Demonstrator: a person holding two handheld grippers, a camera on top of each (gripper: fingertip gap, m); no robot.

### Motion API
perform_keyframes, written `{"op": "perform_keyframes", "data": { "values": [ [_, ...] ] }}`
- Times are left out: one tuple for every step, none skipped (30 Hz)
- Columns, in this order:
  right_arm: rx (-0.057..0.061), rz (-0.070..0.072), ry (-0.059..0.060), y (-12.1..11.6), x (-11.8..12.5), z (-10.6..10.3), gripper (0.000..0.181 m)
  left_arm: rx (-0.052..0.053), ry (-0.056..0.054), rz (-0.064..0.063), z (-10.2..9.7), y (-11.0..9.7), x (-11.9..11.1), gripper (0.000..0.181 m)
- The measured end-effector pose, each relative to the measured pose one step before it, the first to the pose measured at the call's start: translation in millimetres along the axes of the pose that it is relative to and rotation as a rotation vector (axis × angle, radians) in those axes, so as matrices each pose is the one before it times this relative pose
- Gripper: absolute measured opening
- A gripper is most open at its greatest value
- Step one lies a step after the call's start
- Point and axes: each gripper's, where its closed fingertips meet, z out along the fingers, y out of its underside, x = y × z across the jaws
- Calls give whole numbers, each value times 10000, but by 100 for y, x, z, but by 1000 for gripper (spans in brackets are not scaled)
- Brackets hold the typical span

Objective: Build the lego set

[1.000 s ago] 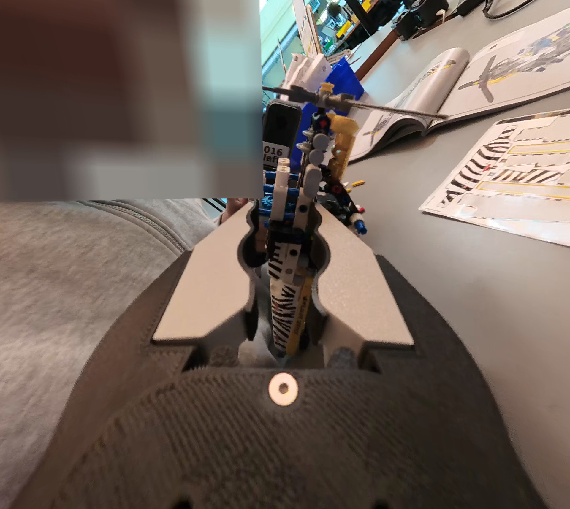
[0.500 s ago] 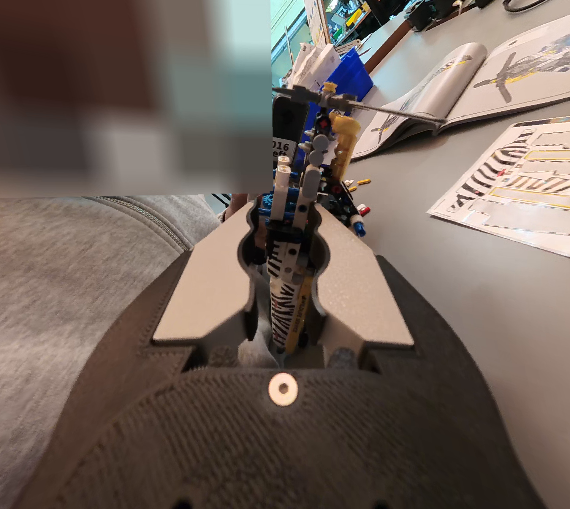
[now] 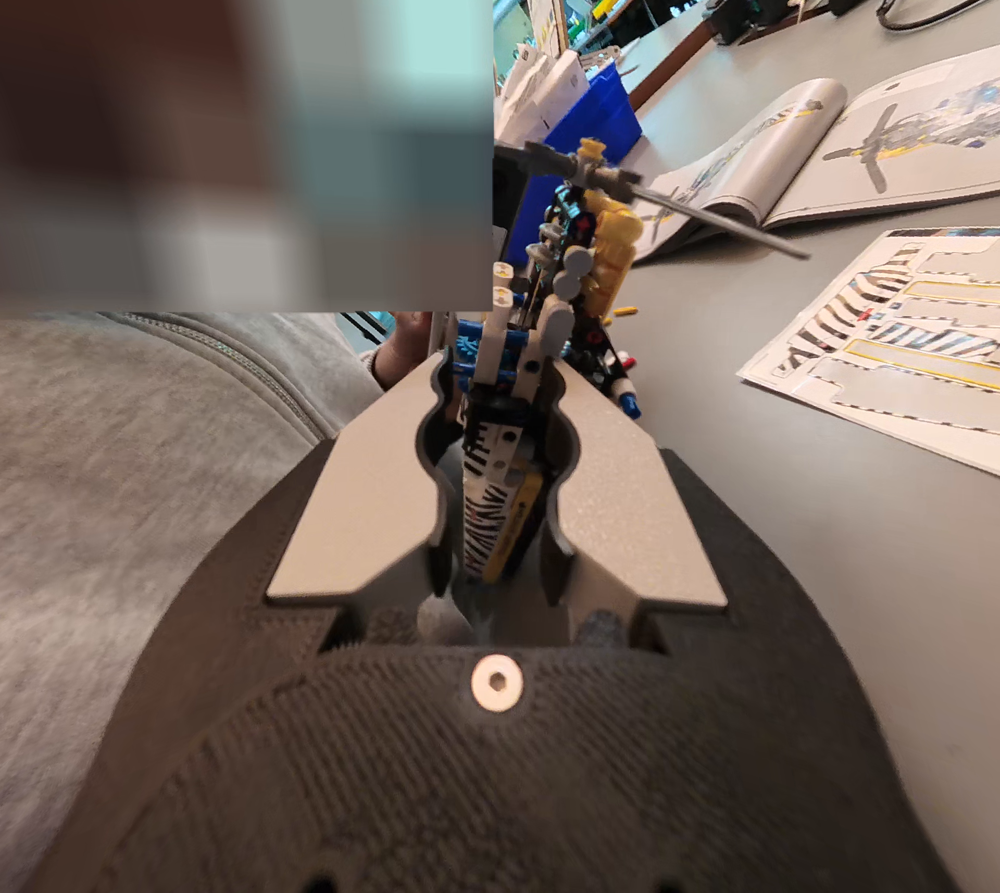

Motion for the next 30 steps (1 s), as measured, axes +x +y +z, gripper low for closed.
{"op": "perform_keyframes", "data": {
  "values": [
    [93,145,-104,-25,-8,-21,30,-30,-45,101,10,41,2,28],
    [72,110,-73,10,9,-7,30,-21,-27,34,-5,30,-52,28],
    [29,39,-13,30,39,26,30,26,-8,-5,-52,25,-68,28],
    [-1,7,10,21,33,59,30,41,12,-22,-76,10,-54,28],
    [-15,20,14,14,44,84,30,37,11,0,-91,13,-59,28],
    [-3,59,-8,9,45,105,30,24,12,26,-129,12,-59,28],
    [43,58,-59,-36,-19,97,30,57,66,60,-126,-4,50,28],
    [76,56,-46,-59,-8,104,31,84,24,70,-123,-14,29,28],
    [33,105,-43,2,34,111,33,58,-47,35,-126,23,-70,28],
    [-15,129,-59,70,36,100,33,22,-31,20,-131,42,-95,28],
    [-11,101,-30,81,50,83,34,16,-11,-13,-112,42,-66,28],
    [14,106,-22,48,53,71,34,18,0,-20,-90,47,-55,28],
    [34,128,-33,10,29,41,35,13,0,14,-69,56,-34,29],
    [57,130,-76,-33,-28,3,36,20,25,50,-51,61,30,29],
    [123,159,-89,-141,-49,-41,37,22,24,43,-42,46,38,29],
    [129,209,-70,-189,-32,-71,36,14,16,3,-4,35,33,29],
    [3,206,-45,0,7,8,36,-11,-6,14,-13,52,7,29],
    [32,142,29,-9,40,16,35,12,-26,59,-21,7,-22,29],
    [23,89,64,-6,24,51,35,14,-48,75,-18,5,-26,28],
    [15,83,57,-9,-8,28,35,-17,-17,105,-20,25,26,28],
    [9,93,2,-13,-63,7,35,-9,1,128,-1,26,90,28],
    [30,98,-51,-18,-137,-18,36,-7,6,157,7,44,130,28],
    [56,135,-69,-29,-123,-31,36,-3,14,157,19,35,152,28],
    [86,152,-63,-46,-75,-38,35,3,-36,128,8,24,68,29],
    [119,130,-32,-45,-28,-49,35,-1,-36,82,16,22,-6,29],
    [132,102,-10,-36,10,-4,35,17,-25,63,3,5,-30,29],
    [129,81,15,-61,46,23,35,37,-30,44,-9,-9,-47,29],
    [115,52,45,-52,62,41,35,45,-18,1,-15,-12,-56,29],
    [106,54,36,-69,21,48,35,47,13,3,-38,-13,-22,29],
    [99,30,10,-65,-30,38,34,34,19,30,-36,2,16,29]
  ]
}}
